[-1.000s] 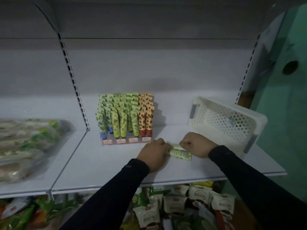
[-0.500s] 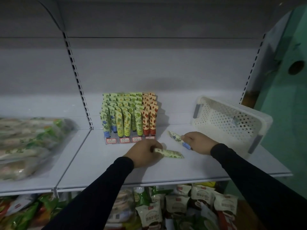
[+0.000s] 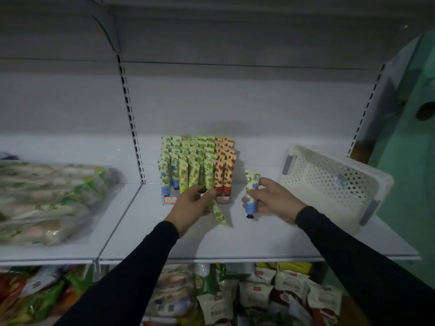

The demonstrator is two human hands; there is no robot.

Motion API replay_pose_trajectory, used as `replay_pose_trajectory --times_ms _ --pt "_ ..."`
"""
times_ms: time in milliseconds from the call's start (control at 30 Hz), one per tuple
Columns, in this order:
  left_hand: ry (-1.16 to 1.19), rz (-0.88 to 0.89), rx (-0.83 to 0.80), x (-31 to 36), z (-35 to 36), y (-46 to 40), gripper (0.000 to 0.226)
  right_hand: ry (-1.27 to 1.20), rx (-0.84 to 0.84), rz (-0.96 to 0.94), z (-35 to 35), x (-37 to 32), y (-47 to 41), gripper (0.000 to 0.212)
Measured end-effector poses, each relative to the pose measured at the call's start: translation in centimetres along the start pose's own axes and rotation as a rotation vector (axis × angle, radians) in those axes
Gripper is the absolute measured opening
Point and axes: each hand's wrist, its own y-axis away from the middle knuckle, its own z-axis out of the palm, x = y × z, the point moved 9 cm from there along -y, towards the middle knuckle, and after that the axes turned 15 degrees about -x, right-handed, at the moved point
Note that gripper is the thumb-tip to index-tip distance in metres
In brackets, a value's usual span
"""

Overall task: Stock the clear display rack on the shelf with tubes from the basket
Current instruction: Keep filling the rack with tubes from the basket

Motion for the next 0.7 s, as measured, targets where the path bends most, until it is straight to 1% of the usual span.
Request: replay_pose_trajectory --times_ms 67,133,167,233,267,300,333,400,433,467,500,600,667,700 --pt "-0.023 0.006 0.035 0.1 -0.7 0.5 0.026 0.119 0.025 -0.031 0.8 -0.9 -0.4 0.019" --pt "-0.067 0.010 0.076 0.3 -1.8 1.1 0.029 0.306 0.071 -0.053 1.6 -2.0 -0.9 0.024" --pt "-0.085 0.005 0.099 0.1 -2.6 1.3 0.036 0.404 0.096 -0.063 2.1 -2.7 -1.1 0.028" --pt "-0.132 0.003 0.144 0.2 -4.2 2.2 0.051 0.529 0.136 -0.091 3.1 -3.9 -1.4 0.044" --pt "-0.169 0.001 0.164 0.2 -5.1 2.6 0.054 0.561 0.145 -0.108 3.6 -4.3 -1.8 0.054" --pt "-0.205 -0.005 0.186 0.1 -5.8 2.9 0.056 0.579 0.141 -0.127 4.1 -4.7 -2.2 0.059" --pt "-0.233 -0.011 0.204 0.1 -6.5 3.3 0.055 0.585 0.132 -0.144 4.7 -5.1 -2.7 0.056" --pt "-0.281 -0.019 0.261 -0.1 -8.0 4.1 0.044 0.614 0.130 -0.178 6.0 -6.2 -3.6 0.033" --pt "-0.313 -0.026 0.293 -0.3 -8.7 4.5 0.043 0.640 0.149 -0.197 6.5 -6.8 -3.9 0.024" --pt "-0.341 -0.031 0.325 -0.5 -9.5 4.9 0.043 0.670 0.181 -0.217 6.9 -7.6 -4.2 0.020" --pt "-0.360 -0.041 0.355 -0.7 -10.2 5.2 0.043 0.693 0.209 -0.238 7.3 -8.3 -4.5 0.020" --pt "-0.409 -0.047 0.422 -1.0 -11.9 5.9 0.037 0.658 0.242 -0.280 8.2 -9.5 -5.9 0.032" --pt "-0.408 -0.052 0.457 -1.4 -12.8 6.3 0.036 0.681 0.266 -0.305 8.6 -10.2 -6.9 0.041" --pt "-0.399 -0.057 0.471 -1.8 -13.2 6.4 0.037 0.706 0.270 -0.320 8.9 -10.6 -7.4 0.042"
